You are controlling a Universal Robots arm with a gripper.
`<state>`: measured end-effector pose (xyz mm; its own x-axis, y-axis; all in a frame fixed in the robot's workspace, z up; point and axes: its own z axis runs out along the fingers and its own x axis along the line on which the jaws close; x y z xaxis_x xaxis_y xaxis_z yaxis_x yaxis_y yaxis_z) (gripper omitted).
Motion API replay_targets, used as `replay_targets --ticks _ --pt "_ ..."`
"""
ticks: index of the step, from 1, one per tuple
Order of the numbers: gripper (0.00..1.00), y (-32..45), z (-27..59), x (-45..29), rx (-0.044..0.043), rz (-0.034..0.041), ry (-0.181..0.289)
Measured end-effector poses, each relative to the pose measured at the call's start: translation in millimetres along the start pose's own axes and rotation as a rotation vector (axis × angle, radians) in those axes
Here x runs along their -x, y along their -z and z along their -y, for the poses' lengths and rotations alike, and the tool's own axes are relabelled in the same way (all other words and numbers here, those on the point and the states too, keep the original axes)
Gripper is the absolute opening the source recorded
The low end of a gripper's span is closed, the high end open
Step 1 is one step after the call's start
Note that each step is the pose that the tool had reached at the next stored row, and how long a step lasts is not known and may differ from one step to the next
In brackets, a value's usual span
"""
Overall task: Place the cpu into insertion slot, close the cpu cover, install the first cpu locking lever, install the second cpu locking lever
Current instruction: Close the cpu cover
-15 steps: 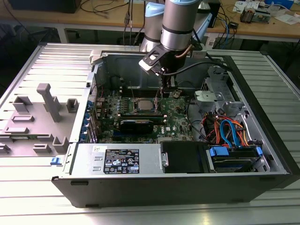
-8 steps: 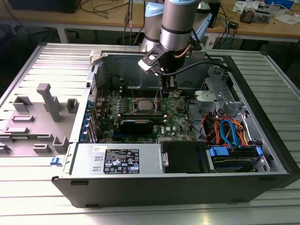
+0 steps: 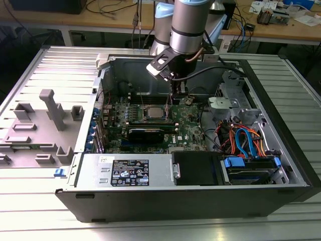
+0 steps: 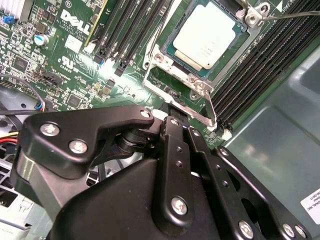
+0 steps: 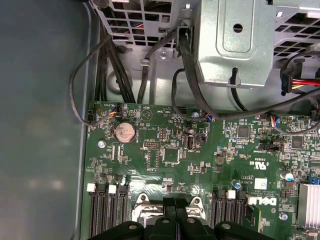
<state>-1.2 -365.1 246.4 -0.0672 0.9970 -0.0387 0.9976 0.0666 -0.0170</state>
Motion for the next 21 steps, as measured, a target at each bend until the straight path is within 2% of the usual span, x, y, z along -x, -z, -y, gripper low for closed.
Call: replay_targets --ticks 7,21 --pt "0.11 -0.3 3.9 -0.3 0.0 0.0 0.0" --pt "0.11 -0.4 5.9 -0.4 -0.0003 0.0 0.0"
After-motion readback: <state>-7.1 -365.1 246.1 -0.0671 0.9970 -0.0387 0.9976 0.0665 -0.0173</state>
